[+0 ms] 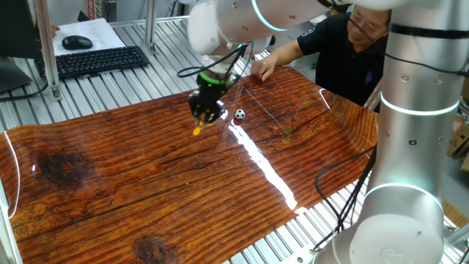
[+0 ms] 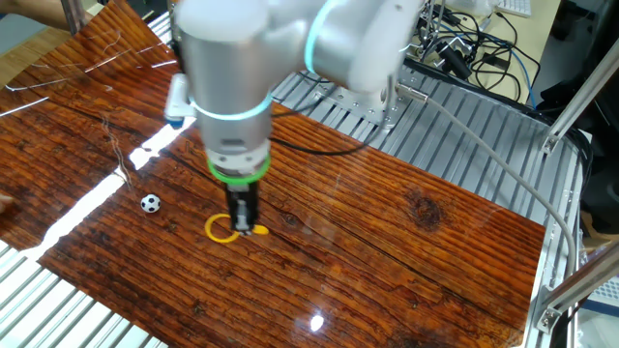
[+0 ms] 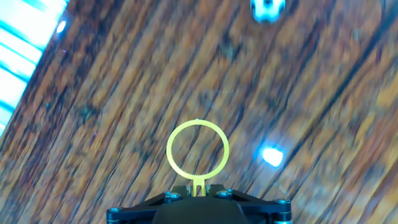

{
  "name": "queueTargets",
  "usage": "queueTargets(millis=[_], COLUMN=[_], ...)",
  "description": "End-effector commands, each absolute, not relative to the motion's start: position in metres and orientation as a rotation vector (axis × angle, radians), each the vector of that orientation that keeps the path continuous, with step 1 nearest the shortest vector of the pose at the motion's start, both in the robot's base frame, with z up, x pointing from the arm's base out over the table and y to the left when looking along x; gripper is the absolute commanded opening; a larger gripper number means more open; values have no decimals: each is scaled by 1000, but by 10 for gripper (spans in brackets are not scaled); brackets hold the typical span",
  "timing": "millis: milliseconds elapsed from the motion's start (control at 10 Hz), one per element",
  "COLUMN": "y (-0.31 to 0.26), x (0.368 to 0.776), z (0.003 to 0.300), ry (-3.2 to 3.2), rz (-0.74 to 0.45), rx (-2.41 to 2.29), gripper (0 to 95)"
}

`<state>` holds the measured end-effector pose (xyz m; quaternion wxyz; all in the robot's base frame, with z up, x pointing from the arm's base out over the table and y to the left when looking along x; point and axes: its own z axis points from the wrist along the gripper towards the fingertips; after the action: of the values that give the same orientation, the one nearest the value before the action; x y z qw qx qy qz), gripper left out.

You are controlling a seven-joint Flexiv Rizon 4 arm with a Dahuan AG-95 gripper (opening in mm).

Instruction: Attach the bubble ring to the ball

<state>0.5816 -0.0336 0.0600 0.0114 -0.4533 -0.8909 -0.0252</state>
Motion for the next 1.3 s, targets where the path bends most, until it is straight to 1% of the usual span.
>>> queueTargets(millis=[100,500,700,1000,1300], y=[-54,-94,-115,-129,-154], x=[593,605,603,602,601], z=[64,67,65,65,67], ry=[-2810,-2846,-2862,-2905,-2926], rz=[-66,-57,-64,-7,-15], rx=[-1361,-1301,-1259,-1214,-1157], gripper=[0,0,0,0,0])
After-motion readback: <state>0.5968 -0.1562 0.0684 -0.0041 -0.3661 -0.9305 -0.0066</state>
